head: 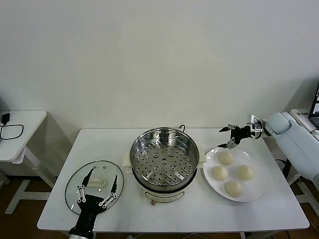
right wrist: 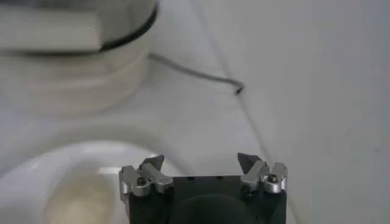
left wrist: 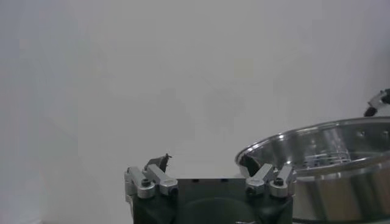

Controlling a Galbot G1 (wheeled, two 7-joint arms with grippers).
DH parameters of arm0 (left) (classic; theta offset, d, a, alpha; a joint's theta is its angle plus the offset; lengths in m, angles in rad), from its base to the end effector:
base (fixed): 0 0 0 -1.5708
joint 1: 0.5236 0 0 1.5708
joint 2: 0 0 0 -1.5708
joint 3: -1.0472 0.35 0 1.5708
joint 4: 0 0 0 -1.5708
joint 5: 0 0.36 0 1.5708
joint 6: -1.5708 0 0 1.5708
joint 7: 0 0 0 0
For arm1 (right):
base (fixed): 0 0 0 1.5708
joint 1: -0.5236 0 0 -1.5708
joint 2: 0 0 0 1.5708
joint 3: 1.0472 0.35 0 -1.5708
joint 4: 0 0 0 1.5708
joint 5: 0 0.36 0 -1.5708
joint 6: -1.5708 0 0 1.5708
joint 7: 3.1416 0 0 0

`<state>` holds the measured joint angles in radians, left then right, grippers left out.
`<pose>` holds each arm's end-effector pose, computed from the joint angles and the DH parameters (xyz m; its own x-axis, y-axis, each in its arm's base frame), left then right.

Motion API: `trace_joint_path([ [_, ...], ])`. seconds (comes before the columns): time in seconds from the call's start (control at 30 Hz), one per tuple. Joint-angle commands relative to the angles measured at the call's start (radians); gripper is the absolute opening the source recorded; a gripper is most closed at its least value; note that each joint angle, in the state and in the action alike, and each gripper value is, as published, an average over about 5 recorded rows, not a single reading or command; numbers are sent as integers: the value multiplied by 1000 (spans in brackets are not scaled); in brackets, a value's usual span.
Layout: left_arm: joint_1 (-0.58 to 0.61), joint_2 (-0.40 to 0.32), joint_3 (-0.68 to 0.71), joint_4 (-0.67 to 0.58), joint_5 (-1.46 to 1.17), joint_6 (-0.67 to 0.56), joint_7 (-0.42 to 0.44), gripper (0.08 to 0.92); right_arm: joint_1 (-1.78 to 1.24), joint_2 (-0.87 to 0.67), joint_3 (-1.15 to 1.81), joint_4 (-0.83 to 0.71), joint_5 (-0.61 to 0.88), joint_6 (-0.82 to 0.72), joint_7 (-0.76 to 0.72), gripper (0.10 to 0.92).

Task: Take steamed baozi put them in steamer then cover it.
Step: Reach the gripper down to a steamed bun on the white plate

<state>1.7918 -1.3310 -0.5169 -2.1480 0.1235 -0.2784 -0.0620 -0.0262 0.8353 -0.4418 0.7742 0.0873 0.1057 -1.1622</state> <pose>0.1204 0.0345 -0.3145 -0.9820 0.1574 -0.1040 0.1226 0.9515 0.2823 0.5772 -0.2541 -0.1858 -0.3089 -0.4733 0.8249 -0.9510 0.1634 -0.2624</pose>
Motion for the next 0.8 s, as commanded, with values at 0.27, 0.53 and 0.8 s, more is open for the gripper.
trace_joint_path([
  [0.27, 0, -2, 2, 3, 0, -5, -3, 823, 125, 122, -145, -144, -413, 111, -166, 823],
  [0.53, 3, -5, 3, 9, 0, -12, -4, 823, 93, 147, -149, -160, -436, 115, -120, 823],
  [0.8, 2, -8, 2, 10, -1, -13, -5, 823, 77, 176, -156, -181, -453, 122, -63, 823],
])
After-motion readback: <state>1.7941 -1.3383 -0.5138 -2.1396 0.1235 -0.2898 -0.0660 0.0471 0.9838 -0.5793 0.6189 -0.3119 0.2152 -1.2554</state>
